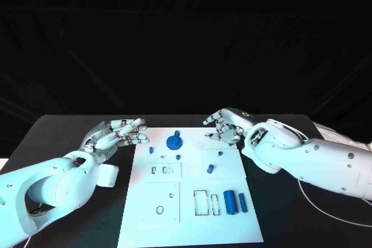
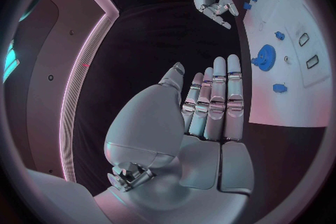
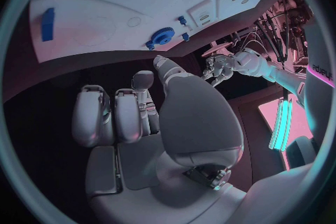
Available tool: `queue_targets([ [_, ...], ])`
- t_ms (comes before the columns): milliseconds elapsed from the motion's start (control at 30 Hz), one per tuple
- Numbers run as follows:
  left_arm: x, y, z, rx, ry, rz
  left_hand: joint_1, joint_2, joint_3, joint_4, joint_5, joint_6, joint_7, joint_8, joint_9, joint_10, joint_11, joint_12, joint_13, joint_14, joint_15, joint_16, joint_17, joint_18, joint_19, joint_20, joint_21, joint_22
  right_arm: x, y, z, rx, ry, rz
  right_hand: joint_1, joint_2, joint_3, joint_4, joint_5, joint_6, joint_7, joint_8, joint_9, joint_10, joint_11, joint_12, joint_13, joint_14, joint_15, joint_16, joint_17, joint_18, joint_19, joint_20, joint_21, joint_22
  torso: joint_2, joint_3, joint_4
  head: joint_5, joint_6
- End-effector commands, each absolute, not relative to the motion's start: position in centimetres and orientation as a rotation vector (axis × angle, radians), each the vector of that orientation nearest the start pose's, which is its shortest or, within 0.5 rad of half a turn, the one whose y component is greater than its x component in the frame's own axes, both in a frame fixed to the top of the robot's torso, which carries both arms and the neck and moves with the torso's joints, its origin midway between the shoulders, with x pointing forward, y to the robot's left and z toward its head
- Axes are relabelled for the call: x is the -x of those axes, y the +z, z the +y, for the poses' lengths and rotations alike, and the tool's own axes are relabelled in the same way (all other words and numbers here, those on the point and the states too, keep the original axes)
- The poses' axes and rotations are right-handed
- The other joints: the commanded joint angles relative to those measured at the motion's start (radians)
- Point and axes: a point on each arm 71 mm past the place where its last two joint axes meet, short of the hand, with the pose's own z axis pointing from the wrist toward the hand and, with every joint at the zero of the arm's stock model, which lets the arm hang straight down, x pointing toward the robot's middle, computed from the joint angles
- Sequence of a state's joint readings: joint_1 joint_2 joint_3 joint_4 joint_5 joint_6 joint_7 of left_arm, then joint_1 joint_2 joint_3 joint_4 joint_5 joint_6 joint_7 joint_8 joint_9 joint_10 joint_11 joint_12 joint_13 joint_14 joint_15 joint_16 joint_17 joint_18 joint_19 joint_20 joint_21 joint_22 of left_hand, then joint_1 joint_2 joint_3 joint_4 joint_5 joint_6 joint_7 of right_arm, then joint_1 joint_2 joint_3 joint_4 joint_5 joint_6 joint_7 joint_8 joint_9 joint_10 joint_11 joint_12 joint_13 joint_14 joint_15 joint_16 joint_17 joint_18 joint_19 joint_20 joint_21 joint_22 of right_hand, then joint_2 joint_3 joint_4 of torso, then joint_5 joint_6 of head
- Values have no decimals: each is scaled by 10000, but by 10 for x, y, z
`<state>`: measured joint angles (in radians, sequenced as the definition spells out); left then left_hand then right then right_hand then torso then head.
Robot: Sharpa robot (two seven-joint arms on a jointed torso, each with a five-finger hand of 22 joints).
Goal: Assemble the parts on the task board
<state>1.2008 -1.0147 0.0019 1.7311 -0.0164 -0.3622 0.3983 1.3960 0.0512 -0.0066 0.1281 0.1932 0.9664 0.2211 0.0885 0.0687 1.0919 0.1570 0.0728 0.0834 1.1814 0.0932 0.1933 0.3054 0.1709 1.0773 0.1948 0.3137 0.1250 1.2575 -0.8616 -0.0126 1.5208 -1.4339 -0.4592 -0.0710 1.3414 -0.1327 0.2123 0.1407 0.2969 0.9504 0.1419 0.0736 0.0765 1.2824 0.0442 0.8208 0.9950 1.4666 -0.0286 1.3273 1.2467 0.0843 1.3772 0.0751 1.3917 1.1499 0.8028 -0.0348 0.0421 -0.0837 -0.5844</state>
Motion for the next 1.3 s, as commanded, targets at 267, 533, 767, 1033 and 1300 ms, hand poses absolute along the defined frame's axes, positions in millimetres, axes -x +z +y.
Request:
queue_targets([
  [267, -456, -146, 230, 10857, -15883, 13691, 41, 20, 51, -43, 53, -19, 24, -57, -4, -58, 17, -59, -14, -60, 24, -80, 41, 96, -62, 21, -33, -18, -498, -140, -267, 1205, 7442, 15076, 324, -109, 24, -294, -389, 3, 0, -54, -20, -22, 34, -84, -58, 441, -15, 24, 17, -6, 54, -4, 51, 13, -54, 171, -163, -50, 35],
  [533, -457, -148, 230, 10862, -15889, 13701, 41, 20, 51, -43, 53, -19, 24, -57, -4, -58, 17, -59, -14, -60, 24, -80, 41, 96, -62, 21, -33, -18, -506, -147, -296, 731, 6846, 15470, 328, -152, 0, -316, -408, -9, 3, -64, -24, -37, 38, -114, -78, 437, -11, 13, 7, -3, 45, -2, 45, -1, -43, 149, -148, -131, 27],
  [767, -458, -148, 231, 10868, -15875, 13697, 42, 22, 57, -47, 54, -16, 23, -56, -3, -55, 16, -57, -13, -58, 23, -83, 46, 96, -62, 21, -33, -19, -512, -162, -301, 509, 6619, 15806, 324, -158, -6, -317, -411, -10, 3, -64, -24, -40, 40, -121, -83, 433, -10, 0, -10, 0, 39, -1, 39, -13, -44, 139, -143, -111, -23],
  [1033, -458, -149, 231, 10875, -15864, 13700, 43, 23, 59, -48, 54, -15, 22, -56, -3, -54, 16, -56, -13, -57, 23, -84, 48, 97, -62, 21, -33, -19, -515, -174, -298, 419, 6555, 16149, 319, -152, -7, -314, -412, -7, 4, -63, -24, -42, 41, -125, -86, 431, -9, -8, -19, 4, 29, -1, 30, -34, -53, 114, -128, -93, -41],
  [1300, -458, -149, 231, 10877, -15862, 13703, 43, 23, 59, -48, 54, -15, 22, -56, -3, -54, 16, -56, -13, -57, 23, -84, 48, 97, -62, 21, -33, -19, -518, -182, -294, 298, 6459, 16332, 259, -90, -19, -277, -441, 44, 4, -40, -15, -15, 43, -81, -53, 430, -4, -3, -3, 3, 27, 4, 32, -28, -57, 120, -145, -51, -79],
])
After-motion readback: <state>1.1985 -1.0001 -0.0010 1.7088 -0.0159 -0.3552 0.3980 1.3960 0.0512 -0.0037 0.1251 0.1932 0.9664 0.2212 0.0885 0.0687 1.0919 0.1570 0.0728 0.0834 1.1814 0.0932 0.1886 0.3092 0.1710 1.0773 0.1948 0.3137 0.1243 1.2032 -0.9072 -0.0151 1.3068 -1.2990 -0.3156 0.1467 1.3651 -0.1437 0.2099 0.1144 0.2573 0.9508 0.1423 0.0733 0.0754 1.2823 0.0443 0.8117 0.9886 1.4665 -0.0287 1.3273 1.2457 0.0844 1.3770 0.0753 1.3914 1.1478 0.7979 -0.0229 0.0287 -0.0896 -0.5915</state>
